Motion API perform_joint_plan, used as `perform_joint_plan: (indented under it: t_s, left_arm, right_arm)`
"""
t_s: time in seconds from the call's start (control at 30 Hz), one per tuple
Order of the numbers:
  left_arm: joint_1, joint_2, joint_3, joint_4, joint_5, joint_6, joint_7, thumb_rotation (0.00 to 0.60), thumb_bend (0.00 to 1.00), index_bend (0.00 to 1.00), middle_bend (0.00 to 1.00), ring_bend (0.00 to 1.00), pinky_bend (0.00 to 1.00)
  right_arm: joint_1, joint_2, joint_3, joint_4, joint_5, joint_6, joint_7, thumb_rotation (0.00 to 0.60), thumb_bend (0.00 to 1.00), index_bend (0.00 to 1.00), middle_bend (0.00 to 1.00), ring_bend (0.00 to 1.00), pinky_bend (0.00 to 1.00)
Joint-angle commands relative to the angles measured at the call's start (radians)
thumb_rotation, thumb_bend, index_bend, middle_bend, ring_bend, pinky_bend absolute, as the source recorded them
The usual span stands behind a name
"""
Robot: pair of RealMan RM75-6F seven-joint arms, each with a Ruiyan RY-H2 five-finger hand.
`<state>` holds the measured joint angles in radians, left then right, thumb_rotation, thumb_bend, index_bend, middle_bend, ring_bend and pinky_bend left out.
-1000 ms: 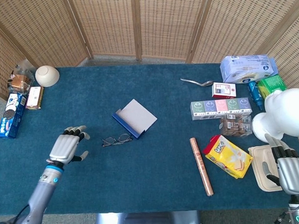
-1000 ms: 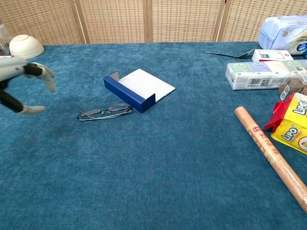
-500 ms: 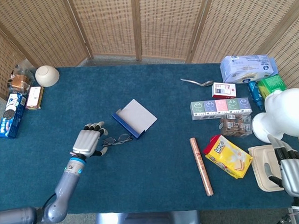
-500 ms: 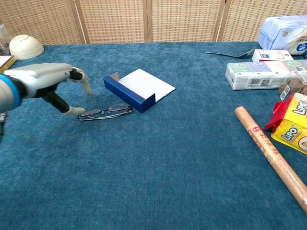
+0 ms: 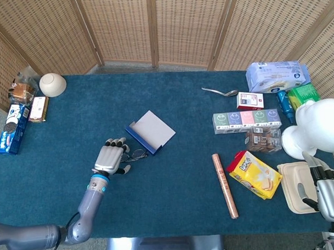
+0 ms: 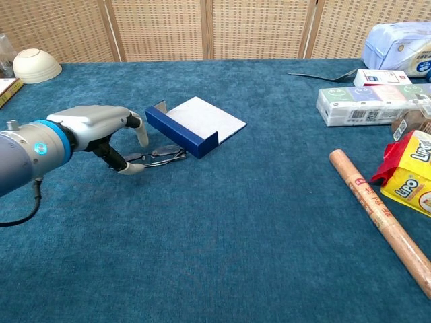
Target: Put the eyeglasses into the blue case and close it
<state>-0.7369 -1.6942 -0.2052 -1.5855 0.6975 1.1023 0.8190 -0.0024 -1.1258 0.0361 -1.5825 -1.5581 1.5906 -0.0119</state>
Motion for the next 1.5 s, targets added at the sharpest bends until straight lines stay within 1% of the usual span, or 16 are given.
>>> perform_joint_plan:
  t_s: [0.03, 0.27, 0.5, 0.7, 0.97, 1.27, 1.4, 1.5]
  left_arm:
    - [-0.017, -0.018, -0.004, 0.021, -0.018, 0.002, 0.013, 0.463, 0.26, 0.3, 0.12, 0.12, 0.1]
    - [-0.045, -0.048, -0.003, 0.056, -0.047, 0.017, 0.042, 0.461, 0.28, 0.31, 0.12, 0.13, 0.11]
    - [-0.065, -0.072, -0.005, 0.094, -0.066, 0.009, 0.036, 0.462, 0.34, 0.36, 0.13, 0.13, 0.11]
    - [-0.075, -0.076, 0.004, 0.104, -0.068, 0.005, 0.034, 0.461, 0.38, 0.37, 0.13, 0.13, 0.11]
    - [-0.078, -0.075, 0.017, 0.106, -0.064, 0.003, 0.026, 0.467, 0.45, 0.4, 0.13, 0.13, 0.11]
    - [-0.068, -0.062, 0.043, 0.081, -0.03, 0.019, 0.01, 0.452, 0.54, 0.44, 0.13, 0.13, 0.11]
    - [-0.062, -0.057, 0.053, 0.074, -0.022, 0.026, 0.008, 0.464, 0.57, 0.46, 0.14, 0.13, 0.1]
    - [-0.059, -0.054, 0.062, 0.073, -0.023, 0.026, 0.012, 0.467, 0.58, 0.46, 0.13, 0.13, 0.1]
  right_arm:
    - [-0.009, 0.002, -0.001, 0.006, 0.004, 0.008, 0.01, 0.6, 0.45, 0.01, 0.15, 0.18, 0.32]
    - [-0.023, -0.001, -0.001, 0.022, 0.004, 0.028, 0.029, 0.6, 0.45, 0.01, 0.15, 0.18, 0.32]
    - [-0.032, 0.002, 0.001, 0.03, 0.004, 0.038, 0.039, 0.6, 0.45, 0.01, 0.15, 0.18, 0.32]
    - [-0.035, -0.001, 0.003, 0.033, 0.005, 0.037, 0.044, 0.6, 0.45, 0.01, 0.15, 0.18, 0.32]
    - [-0.035, -0.002, 0.007, 0.034, 0.01, 0.033, 0.049, 0.6, 0.45, 0.01, 0.15, 0.18, 0.32]
    - [-0.038, -0.003, 0.013, 0.036, 0.008, 0.041, 0.088, 0.6, 0.45, 0.01, 0.15, 0.17, 0.32]
    - [-0.038, -0.005, 0.013, 0.039, 0.006, 0.04, 0.092, 0.6, 0.45, 0.01, 0.15, 0.17, 0.32]
    - [-0.04, -0.007, 0.012, 0.041, 0.005, 0.041, 0.096, 0.6, 0.45, 0.01, 0.15, 0.17, 0.32]
